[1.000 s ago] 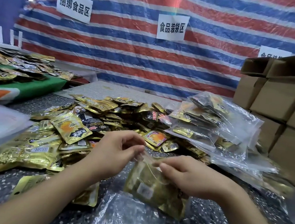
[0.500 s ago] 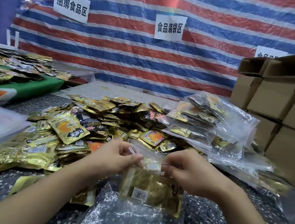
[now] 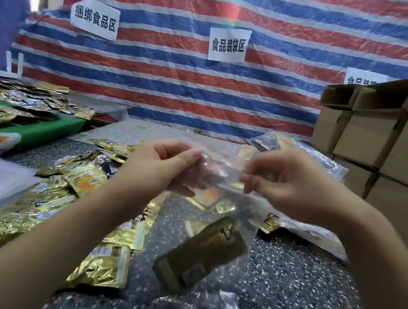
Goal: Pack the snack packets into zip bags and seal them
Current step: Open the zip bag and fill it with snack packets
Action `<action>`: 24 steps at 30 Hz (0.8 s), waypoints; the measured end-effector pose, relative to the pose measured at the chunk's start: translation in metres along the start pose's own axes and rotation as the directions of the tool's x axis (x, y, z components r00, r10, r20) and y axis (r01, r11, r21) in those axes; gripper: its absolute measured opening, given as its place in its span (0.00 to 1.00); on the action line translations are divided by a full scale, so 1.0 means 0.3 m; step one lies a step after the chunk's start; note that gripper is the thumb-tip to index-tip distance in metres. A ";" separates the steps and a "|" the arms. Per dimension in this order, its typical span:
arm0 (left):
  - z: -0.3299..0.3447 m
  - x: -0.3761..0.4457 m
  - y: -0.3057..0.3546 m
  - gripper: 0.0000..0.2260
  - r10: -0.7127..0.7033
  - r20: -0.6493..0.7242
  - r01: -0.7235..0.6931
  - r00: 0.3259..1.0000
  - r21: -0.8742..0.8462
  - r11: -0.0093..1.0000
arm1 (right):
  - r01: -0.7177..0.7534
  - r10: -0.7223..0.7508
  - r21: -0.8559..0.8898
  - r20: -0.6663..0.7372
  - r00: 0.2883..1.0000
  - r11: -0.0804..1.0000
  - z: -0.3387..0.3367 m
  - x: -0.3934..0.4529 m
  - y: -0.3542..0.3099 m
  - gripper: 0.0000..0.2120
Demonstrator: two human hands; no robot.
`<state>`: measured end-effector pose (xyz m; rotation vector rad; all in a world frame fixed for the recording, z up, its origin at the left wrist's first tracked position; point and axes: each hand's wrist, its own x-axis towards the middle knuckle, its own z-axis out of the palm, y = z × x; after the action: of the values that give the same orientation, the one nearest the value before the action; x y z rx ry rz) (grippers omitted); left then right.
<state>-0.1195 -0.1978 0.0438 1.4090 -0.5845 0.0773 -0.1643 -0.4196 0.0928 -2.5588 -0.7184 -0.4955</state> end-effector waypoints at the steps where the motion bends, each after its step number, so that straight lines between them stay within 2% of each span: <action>1: 0.005 0.000 0.024 0.08 -0.002 0.005 0.002 1.000 -0.042 0.999 | 0.035 -0.035 -0.003 -0.021 0.999 0.999 -0.022 0.004 -0.018 0.10; 5: 0.013 -0.008 0.068 0.08 0.015 -0.002 -0.015 1.000 -0.131 0.991 | 0.114 -0.113 0.029 -0.054 0.992 0.993 -0.076 0.012 -0.068 0.07; 10: 0.003 -0.006 0.085 0.08 0.023 0.006 -0.021 1.000 -0.175 0.984 | 0.153 -0.150 0.060 -0.055 0.987 0.986 -0.105 0.028 -0.093 0.07; 13: -0.004 0.001 0.070 0.09 -0.028 0.021 0.032 0.999 -0.191 0.981 | 0.112 -0.111 0.117 -0.014 0.994 0.987 -0.109 0.056 -0.070 0.07; 15: -0.009 0.010 0.030 0.11 -0.095 0.029 0.099 0.995 -0.167 0.981 | 0.031 -0.039 0.115 0.063 0.997 0.993 -0.083 0.080 -0.036 0.07; 19: -0.029 0.022 -0.112 0.10 -0.186 -0.070 0.179 0.980 -0.087 0.980 | -0.081 0.082 -0.017 0.159 0.984 0.997 0.049 0.115 0.055 0.07; 22: -0.055 0.018 -0.201 0.09 -0.181 -0.129 0.185 0.975 0.021 0.983 | -0.083 0.095 -0.065 0.203 0.975 0.994 0.139 0.107 0.117 0.08; 24: -0.066 0.017 -0.233 0.08 -0.158 -0.128 0.176 0.979 0.137 0.975 | -0.055 0.071 -0.077 0.220 0.973 0.995 0.177 0.102 0.145 0.11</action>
<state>-0.0812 -0.1936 -0.0180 1.5819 -0.3679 0.0683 -0.1041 -0.4147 0.0483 -2.7226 -0.7029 -0.2184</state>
